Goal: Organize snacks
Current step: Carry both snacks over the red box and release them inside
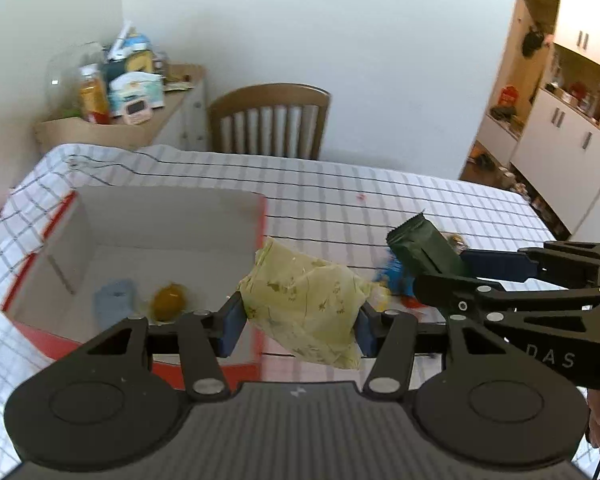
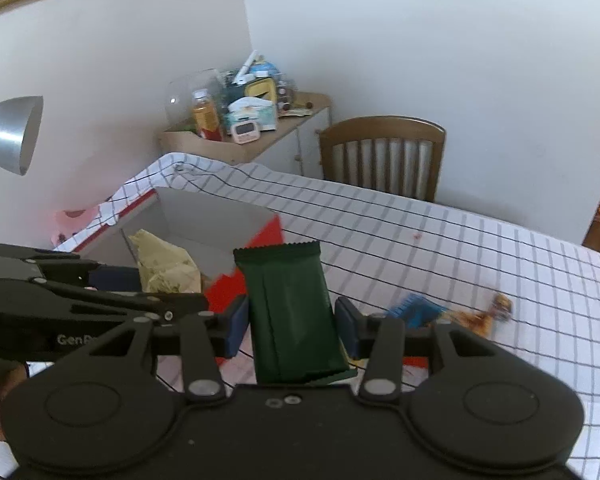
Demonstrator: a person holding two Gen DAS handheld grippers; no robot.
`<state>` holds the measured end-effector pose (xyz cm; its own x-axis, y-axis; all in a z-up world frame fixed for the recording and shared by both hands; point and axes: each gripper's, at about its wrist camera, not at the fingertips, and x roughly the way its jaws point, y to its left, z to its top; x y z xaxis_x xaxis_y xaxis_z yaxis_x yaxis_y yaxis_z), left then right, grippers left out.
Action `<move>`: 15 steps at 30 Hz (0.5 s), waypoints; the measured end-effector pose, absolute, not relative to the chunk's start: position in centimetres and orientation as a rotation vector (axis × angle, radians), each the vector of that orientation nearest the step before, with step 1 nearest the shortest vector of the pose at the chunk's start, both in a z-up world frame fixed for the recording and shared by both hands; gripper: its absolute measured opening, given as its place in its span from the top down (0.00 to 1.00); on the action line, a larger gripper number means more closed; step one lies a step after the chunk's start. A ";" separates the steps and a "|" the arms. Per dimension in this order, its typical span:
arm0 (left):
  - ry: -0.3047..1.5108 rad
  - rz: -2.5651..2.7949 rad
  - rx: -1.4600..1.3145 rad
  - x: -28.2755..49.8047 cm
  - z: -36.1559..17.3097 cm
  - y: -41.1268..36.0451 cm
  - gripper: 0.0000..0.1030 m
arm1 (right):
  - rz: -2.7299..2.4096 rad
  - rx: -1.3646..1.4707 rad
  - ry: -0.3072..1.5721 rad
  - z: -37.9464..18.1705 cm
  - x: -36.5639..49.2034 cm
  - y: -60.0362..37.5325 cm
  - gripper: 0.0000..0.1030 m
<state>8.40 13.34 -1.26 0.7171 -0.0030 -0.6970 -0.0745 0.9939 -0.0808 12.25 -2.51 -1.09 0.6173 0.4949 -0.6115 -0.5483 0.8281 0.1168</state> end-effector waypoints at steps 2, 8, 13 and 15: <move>0.767 0.062 -0.110 8.4 -1.0 15.1 0.47 | 0.613 -0.087 0.676 -1.0 12.5 -1.3 0.56; 0.769 0.142 -0.130 8.7 -0.7 20.0 0.47 | 0.636 -0.104 0.686 -1.2 13.9 2.8 0.56; 0.792 0.200 -0.144 9.6 -1.2 23.7 0.47 | 0.653 -0.124 0.702 -1.8 15.0 6.1 0.56; 0.806 0.222 -0.145 9.8 -1.6 24.9 0.47 | 0.651 -0.133 0.718 -2.3 15.4 7.3 0.56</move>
